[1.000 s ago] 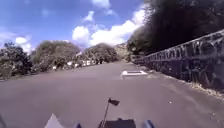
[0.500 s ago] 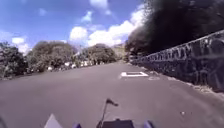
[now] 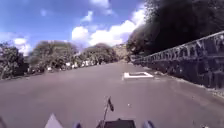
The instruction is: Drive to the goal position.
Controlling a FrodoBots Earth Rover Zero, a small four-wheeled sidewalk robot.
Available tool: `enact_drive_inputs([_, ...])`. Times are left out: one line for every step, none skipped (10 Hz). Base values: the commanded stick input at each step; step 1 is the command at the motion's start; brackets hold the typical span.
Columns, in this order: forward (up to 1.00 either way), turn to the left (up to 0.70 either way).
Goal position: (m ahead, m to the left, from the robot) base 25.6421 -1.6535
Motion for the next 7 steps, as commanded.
enact_drive_inputs([0.70,0.00])
enact_drive_inputs([0.70,0.00])
enact_drive_inputs([0.70,0.00])
enact_drive_inputs([0.70,0.00])
enact_drive_inputs([0.70,0.00])
enact_drive_inputs([0.70,-0.11])
enact_drive_inputs([0.70,-0.17])
